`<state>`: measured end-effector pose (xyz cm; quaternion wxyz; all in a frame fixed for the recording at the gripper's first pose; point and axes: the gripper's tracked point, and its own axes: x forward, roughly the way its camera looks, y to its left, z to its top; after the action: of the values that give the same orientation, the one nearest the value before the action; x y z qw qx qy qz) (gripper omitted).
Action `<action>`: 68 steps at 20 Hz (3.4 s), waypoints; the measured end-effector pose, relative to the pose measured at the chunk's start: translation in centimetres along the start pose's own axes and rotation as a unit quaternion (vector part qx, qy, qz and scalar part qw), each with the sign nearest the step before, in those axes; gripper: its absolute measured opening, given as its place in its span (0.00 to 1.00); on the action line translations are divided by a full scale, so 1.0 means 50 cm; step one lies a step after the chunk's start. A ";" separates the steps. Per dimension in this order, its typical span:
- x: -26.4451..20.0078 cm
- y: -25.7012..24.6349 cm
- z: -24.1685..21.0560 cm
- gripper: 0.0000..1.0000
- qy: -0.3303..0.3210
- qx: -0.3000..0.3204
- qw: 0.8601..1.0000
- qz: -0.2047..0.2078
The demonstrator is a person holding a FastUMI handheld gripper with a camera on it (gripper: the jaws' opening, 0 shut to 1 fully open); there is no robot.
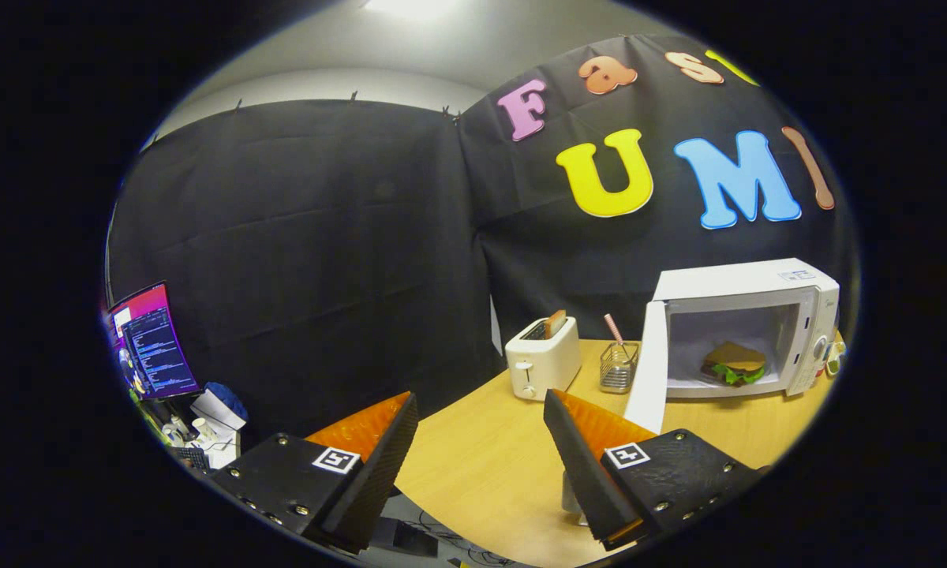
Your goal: Open the microwave, put the food inside, and close the microwave door.
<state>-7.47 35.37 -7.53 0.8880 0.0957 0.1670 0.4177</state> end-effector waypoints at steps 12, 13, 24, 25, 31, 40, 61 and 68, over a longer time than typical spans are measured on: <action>0.040 -0.056 -0.185 0.02 0.117 -0.038 0.992 -0.005; 0.041 -0.072 -0.189 0.02 0.121 -0.038 0.992 -0.010; -0.023 -0.170 -0.177 0.01 0.118 0.000 0.992 -0.036; -0.029 -0.179 -0.177 0.01 0.119 0.002 0.992 -0.040; -0.076 -0.236 -0.165 0.01 0.117 0.012 0.991 -0.069; -0.106 -0.360 -0.136 0.01 0.106 0.035 0.986 -0.125; -0.137 -0.684 -0.082 0.01 0.080 0.061 0.969 -0.225; -0.119 -0.777 -0.043 0.01 0.059 0.048 0.964 -0.255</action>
<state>15.74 6.27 -20.24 0.9481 0.0678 0.2577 0.1737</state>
